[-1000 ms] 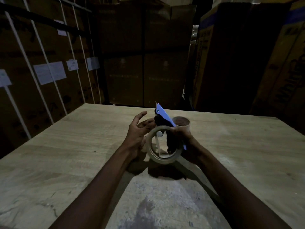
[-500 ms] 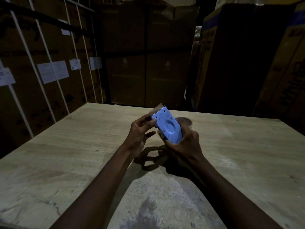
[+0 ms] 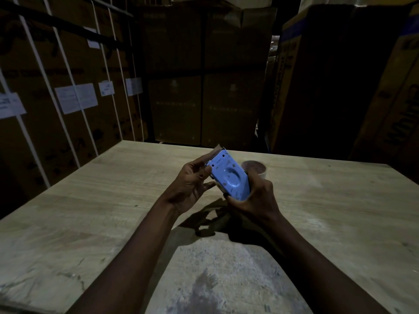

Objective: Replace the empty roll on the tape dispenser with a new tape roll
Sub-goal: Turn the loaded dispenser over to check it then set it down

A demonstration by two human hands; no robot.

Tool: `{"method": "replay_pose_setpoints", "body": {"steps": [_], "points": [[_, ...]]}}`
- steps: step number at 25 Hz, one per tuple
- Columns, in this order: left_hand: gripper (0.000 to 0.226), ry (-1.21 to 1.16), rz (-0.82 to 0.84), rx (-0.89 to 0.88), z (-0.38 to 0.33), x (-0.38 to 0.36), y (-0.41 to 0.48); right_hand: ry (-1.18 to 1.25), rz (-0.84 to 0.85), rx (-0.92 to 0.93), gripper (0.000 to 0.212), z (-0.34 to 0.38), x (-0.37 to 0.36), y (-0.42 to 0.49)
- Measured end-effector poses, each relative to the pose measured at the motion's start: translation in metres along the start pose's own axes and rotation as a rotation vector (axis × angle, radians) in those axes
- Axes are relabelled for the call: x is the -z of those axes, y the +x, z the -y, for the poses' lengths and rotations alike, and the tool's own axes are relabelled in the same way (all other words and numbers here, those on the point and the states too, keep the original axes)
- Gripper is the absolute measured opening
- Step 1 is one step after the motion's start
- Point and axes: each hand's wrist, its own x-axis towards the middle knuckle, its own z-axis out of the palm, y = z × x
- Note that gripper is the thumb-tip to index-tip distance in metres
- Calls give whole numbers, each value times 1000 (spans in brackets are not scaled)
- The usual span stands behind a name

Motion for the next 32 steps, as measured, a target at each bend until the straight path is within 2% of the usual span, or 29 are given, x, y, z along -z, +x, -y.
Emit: {"method": "replay_pose_setpoints", "body": {"steps": [4, 7, 9, 16, 18, 21, 24, 28, 32], "points": [[55, -11, -96, -5, 4, -2, 0, -10, 5, -16, 62, 0, 1, 1], [37, -16, -236, 20, 5, -7, 0, -21, -7, -31, 63, 2, 3, 1], [34, -20, -318, 35, 4, -12, 0, -38, -12, -33, 64, 2, 4, 2], [6, -37, -496, 44, 6, -14, 2, -32, 54, -105, 72, 4, 6, 7], [4, -56, -514, 48, 7, -15, 3, -14, 86, -156, 64, 10, 8, 9], [8, -47, -554, 43, 10, -13, 4, 58, 145, -253, 40, 18, 13, 14], [6, -4, -585, 48, 11, -11, 6, 107, 205, -309, 32, 20, 16, 16], [6, 48, -611, 50, 13, -11, 7, 160, 241, -339, 38, 21, 18, 17], [11, 235, -631, 4, 15, -8, 8, 54, 223, -336, 47, 18, 20, 18]]}}
